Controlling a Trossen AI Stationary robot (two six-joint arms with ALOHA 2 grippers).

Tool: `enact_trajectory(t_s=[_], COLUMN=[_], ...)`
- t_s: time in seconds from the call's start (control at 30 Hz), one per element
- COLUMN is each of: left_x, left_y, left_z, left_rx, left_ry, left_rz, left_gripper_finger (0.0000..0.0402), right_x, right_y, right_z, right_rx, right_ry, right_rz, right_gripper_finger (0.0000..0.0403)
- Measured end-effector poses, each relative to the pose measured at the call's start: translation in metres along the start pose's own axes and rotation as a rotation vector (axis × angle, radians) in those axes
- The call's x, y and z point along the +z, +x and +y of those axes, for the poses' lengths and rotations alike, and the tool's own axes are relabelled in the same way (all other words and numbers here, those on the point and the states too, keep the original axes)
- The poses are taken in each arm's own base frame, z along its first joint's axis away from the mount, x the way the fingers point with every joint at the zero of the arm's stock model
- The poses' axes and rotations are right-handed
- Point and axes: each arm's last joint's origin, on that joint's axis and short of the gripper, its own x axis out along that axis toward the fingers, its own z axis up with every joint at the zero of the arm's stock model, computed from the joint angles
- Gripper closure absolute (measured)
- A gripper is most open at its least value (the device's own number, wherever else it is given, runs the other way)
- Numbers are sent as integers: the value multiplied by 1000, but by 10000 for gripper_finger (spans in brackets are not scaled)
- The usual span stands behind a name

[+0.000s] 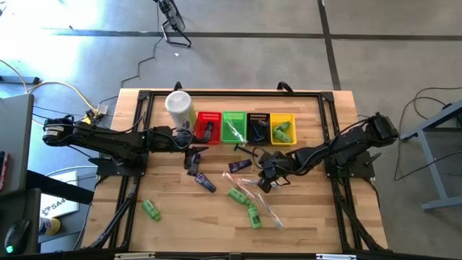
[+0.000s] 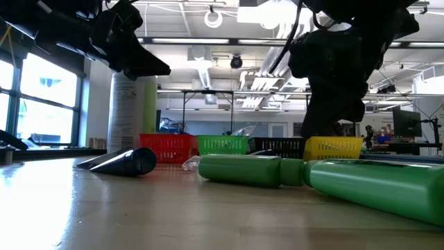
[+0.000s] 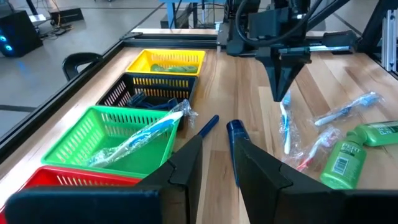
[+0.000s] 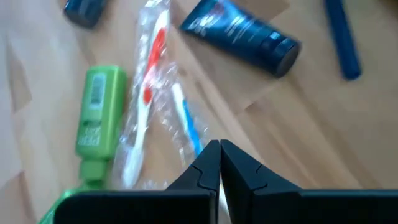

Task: Pick & Place Travel size toiletries
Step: Put the blue toothbrush into the green bin

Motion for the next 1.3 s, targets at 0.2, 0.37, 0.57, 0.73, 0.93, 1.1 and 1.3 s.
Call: enact_trajectory(t_s=[0.2, 0.37, 0.57, 0.73, 0.93, 1.1, 1.3], left_x=[0, 0, 0, -2, -2, -2, -2], left_y=[0, 0, 0, 0, 0, 0, 0], left_z=[0, 0, 0, 0, 0, 0, 0], left_rx=[1, 2, 2, 2, 2, 1, 1], left_ry=[0, 0, 0, 3, 9, 9, 9], left_rz=[0, 0, 0, 18, 18, 21, 23], left_gripper_finger=[313, 313, 313, 313, 313, 313, 313], right_x=[-6, -14, -26, -31, -39, -45, -45], right_y=[-1, -2, -5, -6, 5, 19, 21], right_z=[-2, -3, -3, 0, 1, 3, 5], right_rx=[-10, -38, -78, -88, -124, -149, -151], right_ry=[-22, -44, -93, -127, -155, -175, -177], right_rz=[70, 130, 206, 196, 207, 189, 169], right_gripper_finger=[334, 246, 181, 179, 189, 190, 190])
